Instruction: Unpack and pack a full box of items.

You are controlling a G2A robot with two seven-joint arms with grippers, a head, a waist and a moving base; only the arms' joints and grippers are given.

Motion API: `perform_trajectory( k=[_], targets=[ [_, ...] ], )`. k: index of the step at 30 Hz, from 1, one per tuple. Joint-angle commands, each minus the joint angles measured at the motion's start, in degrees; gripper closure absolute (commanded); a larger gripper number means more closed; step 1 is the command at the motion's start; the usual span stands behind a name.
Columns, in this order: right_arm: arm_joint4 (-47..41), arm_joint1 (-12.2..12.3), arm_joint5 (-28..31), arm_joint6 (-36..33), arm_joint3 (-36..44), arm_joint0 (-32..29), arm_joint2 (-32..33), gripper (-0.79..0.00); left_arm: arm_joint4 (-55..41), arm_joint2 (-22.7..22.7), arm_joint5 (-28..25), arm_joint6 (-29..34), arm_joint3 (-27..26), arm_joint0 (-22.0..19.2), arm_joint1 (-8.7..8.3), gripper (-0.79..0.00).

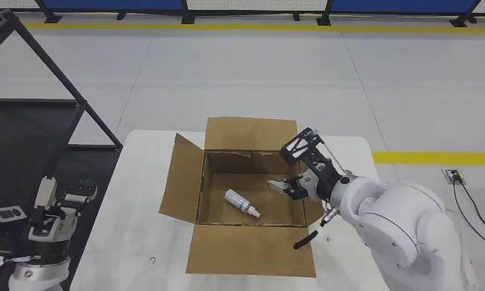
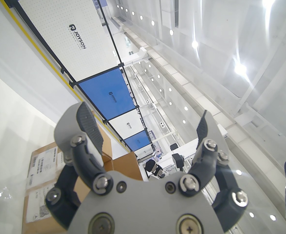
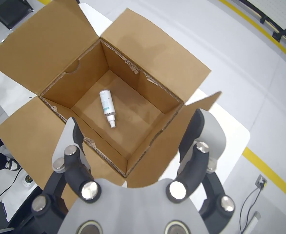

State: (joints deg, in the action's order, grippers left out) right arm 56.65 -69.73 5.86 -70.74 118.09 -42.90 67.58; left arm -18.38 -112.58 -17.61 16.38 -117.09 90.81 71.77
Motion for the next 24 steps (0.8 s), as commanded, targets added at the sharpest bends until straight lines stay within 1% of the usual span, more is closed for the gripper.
perform_trajectory(
  k=[1,4,7,11,14,18,24],
  targets=[
    [-0.68,-0.48,1.13,0.37,-2.85,3.17,-3.44,-0.785,0.31,0.1,0.01,-0.21,-0.21,0.03,0.01,-0.785],
    [-1.77,-1.68,1.79,0.0,-9.13,9.08,-9.53,-0.785,0.13,-0.34,-0.41,-0.56,-0.24,0.39,0.03,-0.785],
    [-4.11,-3.32,1.74,0.54,-17.27,14.85,-15.42,-0.785,-0.42,-1.21,-0.91,-1.41,0.07,1.14,0.1,-0.785],
    [-7.44,-5.67,1.37,2.58,-28.08,20.26,-21.74,-0.785,-1.3,-2.59,-1.53,-2.6,0.43,2.22,0.22,-0.785],
    [-8.69,-7.28,1.23,4.18,-34.82,22.41,-25.7,-0.785,-1.9,-3.51,-1.78,-3.14,0.55,2.77,0.28,-0.785],
    [-11.61,-9.33,1.44,6.11,-42.24,23.57,-29.78,-0.785,-2.37,-4.13,-1.74,-3.18,0.64,2.91,0.3,-0.785],
    [-12.31,-12.48,0.45,8.0,-51.35,25.2,-35.08,-0.785,-1.94,-3.53,-1.51,-3.01,0.34,2.38,0.32,-0.785]
  ],
)
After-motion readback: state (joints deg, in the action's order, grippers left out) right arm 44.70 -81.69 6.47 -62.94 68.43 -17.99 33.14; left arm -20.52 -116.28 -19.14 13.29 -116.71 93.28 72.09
